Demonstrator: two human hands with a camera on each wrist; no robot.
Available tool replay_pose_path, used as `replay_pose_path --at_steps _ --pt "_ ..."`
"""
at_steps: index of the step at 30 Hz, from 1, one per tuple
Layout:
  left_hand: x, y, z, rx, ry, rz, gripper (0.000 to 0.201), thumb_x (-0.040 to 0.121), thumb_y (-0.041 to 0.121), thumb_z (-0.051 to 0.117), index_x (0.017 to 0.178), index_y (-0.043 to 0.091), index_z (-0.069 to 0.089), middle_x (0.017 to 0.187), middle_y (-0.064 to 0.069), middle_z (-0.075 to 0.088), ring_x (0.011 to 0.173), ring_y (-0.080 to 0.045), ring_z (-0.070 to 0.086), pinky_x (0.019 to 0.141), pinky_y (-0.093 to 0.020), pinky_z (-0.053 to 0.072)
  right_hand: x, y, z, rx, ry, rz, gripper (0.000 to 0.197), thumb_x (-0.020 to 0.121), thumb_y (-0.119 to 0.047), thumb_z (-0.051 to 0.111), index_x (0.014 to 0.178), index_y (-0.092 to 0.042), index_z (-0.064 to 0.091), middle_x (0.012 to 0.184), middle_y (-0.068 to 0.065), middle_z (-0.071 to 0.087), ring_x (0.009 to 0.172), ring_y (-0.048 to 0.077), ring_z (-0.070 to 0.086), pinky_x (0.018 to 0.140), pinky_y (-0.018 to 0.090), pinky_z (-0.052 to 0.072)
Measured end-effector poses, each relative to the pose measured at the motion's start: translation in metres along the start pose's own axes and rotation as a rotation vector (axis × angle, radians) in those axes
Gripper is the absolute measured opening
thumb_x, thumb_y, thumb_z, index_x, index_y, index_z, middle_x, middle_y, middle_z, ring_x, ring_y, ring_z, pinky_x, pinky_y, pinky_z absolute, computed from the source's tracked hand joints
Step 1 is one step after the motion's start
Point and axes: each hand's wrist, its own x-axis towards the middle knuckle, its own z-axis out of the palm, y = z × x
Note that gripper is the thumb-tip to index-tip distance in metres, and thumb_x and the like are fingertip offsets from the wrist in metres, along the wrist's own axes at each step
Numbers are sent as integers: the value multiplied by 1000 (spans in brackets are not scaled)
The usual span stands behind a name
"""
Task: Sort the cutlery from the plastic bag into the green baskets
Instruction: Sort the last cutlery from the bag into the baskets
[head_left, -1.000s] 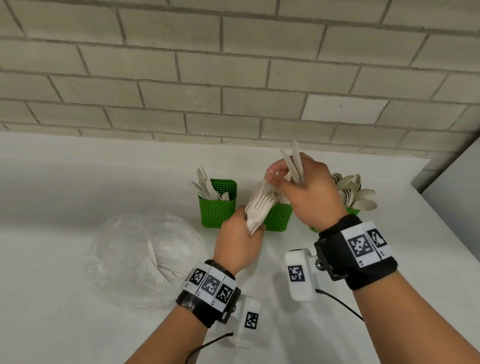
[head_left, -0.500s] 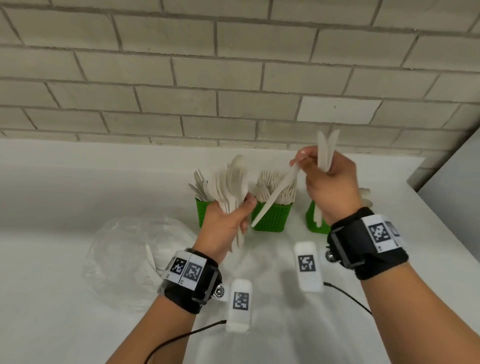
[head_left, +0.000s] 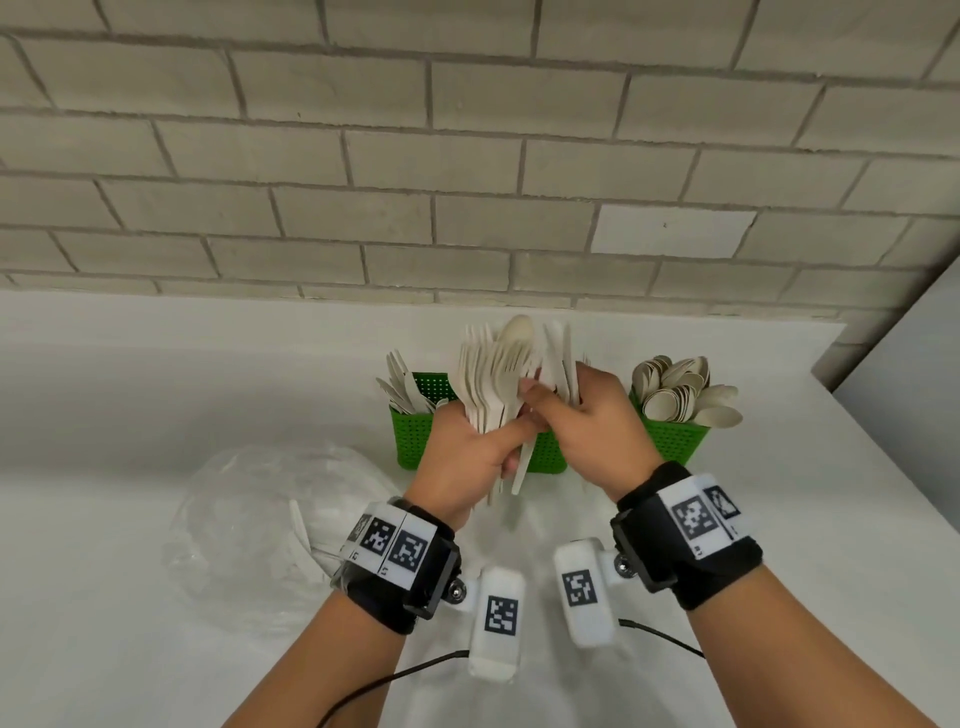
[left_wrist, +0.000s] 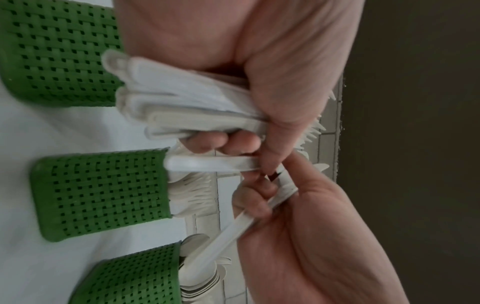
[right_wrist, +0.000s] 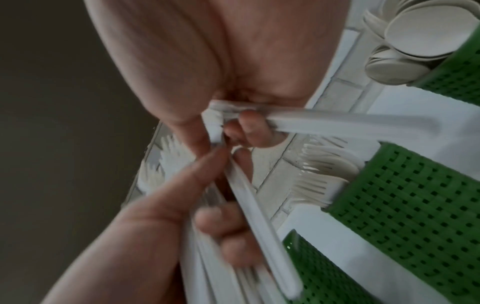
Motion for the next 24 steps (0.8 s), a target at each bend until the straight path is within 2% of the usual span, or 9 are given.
replay_pose_path --at_steps 2,4,8,12,14,16,17,21,24 --pt "0 0 0 -13 -2 -8 9 86 7 71 92 0 70 65 -18 56 45 -18 45 47 -27 41 1 7 5 -63 41 4 26 97 -27 56 81 -6 59 75 7 66 70 14 63 67 28 49" --pt "1 0 1 -47 22 -8 14 86 8 72 95 -2 69 73 -21 59 47 -17 47 48 -28 39 1 10 7 -78 79 -8 29 100 -24 50 75 -10 52 69 3 57 62 8 54 61 22 42" --pt "5 4 2 -86 166 2 13 86 11 73 93 0 70 72 -15 61 45 -15 42 49 -28 37 2 16 6 -112 110 -46 29 102 -18 44 78 -14 60 72 -8 60 70 1 57 69 12 42" --pt "13 14 -2 -134 199 35 6 83 14 76 80 20 76 78 -12 63 47 -17 42 53 -29 39 2 20 6 -204 62 -49 34 103 -32 41 82 -9 56 64 -2 56 60 12 54 63 31 42" --pt "13 18 1 -82 143 55 9 81 17 78 80 9 75 67 -13 59 46 -17 41 51 -28 38 0 19 9 -244 13 -66 33 102 -35 40 95 -8 58 70 3 61 62 18 58 62 34 46" --pt "14 19 5 -60 121 61 29 82 17 78 83 -8 66 53 -10 49 44 -18 40 49 -28 37 -2 17 12 -266 -12 -91 31 102 -34 39 104 -9 57 74 8 64 64 21 61 62 38 50" --pt "14 20 6 -64 113 62 29 82 18 78 84 -8 65 51 -9 47 44 -18 40 48 -28 36 -3 15 12 -271 -13 -99 30 102 -33 39 106 -8 56 76 10 65 65 23 62 63 40 50" --pt "12 23 6 -61 81 70 23 80 18 79 83 -1 66 51 -7 47 45 -18 39 48 -28 36 -3 15 10 -328 -62 -138 16 101 -25 42 102 -11 50 81 11 66 70 26 62 62 38 47" --pt "13 23 8 -40 81 53 23 83 16 77 74 1 61 46 -6 44 44 -19 39 49 -29 35 -4 16 11 -313 -58 -177 25 100 -21 46 121 -10 54 99 9 69 88 20 65 76 33 50"
